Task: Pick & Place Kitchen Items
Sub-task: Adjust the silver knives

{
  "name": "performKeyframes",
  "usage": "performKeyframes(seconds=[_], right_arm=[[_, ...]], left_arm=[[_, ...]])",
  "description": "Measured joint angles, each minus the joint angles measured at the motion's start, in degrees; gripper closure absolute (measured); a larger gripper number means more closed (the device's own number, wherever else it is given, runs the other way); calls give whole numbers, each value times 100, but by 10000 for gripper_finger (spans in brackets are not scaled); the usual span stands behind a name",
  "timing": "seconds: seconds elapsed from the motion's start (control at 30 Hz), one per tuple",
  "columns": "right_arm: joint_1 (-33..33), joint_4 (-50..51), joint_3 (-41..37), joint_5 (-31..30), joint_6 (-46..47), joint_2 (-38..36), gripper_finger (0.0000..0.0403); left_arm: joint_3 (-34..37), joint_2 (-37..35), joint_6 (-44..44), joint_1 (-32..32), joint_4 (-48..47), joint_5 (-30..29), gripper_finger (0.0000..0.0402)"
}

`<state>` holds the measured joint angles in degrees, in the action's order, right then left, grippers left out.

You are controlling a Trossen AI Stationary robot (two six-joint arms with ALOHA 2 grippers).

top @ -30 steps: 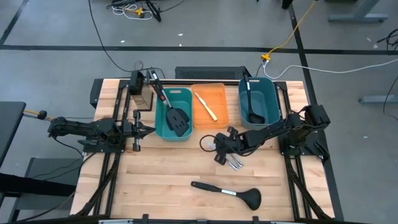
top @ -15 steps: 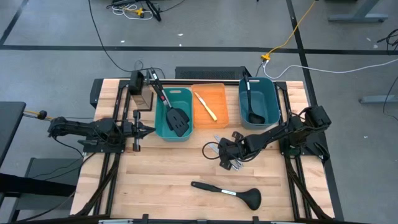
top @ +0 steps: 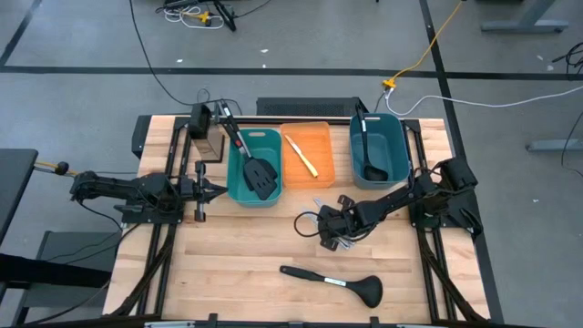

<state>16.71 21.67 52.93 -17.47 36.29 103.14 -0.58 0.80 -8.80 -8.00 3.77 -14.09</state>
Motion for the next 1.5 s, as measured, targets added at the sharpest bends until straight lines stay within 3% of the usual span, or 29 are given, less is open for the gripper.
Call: performKeyframes(seconds=[0.7,1.0,1.3,1.5], right_arm=[[562,-977,0,46,592,339,397],[702,-924,-6,-124,723,219,397],[656,-59,4,57,897,77,397],[741,-304,-15,87,841,77,396]], left_arm=[[0,0,46,1,2,2,386],[0,-1,47,-1,2,2,386],[0,0,47,0,1,2,386],[0,0,46,0,2,1,386]])
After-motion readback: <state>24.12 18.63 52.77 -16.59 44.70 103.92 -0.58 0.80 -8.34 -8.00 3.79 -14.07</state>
